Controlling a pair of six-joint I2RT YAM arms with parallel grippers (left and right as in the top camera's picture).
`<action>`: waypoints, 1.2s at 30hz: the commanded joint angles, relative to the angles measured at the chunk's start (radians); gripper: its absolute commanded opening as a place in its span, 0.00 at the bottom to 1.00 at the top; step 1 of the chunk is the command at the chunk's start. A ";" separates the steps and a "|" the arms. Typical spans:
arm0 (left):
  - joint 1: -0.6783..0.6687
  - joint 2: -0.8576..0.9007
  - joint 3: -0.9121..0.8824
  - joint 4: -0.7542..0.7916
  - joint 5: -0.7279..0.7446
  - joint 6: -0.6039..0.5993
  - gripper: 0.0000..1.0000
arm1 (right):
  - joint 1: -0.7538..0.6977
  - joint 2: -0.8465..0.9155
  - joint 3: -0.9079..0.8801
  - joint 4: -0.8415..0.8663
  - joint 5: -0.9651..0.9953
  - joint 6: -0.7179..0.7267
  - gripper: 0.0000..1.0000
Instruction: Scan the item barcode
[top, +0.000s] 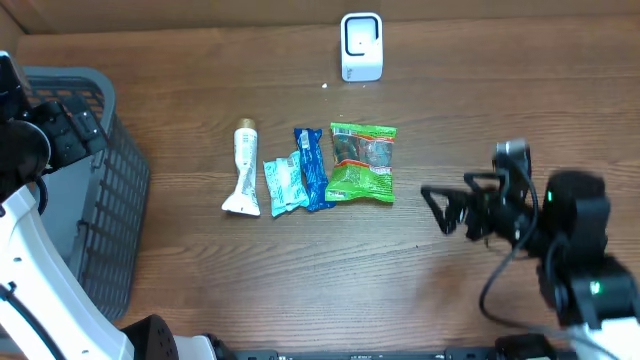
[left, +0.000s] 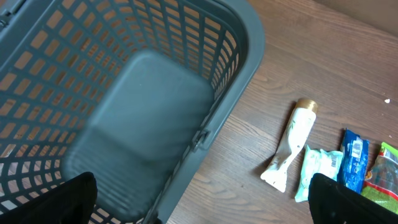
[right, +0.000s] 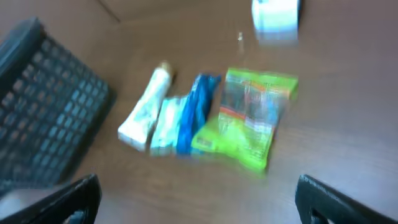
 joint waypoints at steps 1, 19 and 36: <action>0.005 0.005 0.014 0.000 0.008 -0.014 1.00 | 0.005 0.178 0.242 -0.127 -0.011 -0.008 1.00; 0.005 0.005 0.014 0.000 0.008 -0.014 1.00 | 0.005 0.429 0.410 -0.147 0.031 -0.007 1.00; 0.005 0.005 0.014 0.000 0.008 -0.014 1.00 | 0.005 0.510 0.409 -0.203 0.148 0.058 1.00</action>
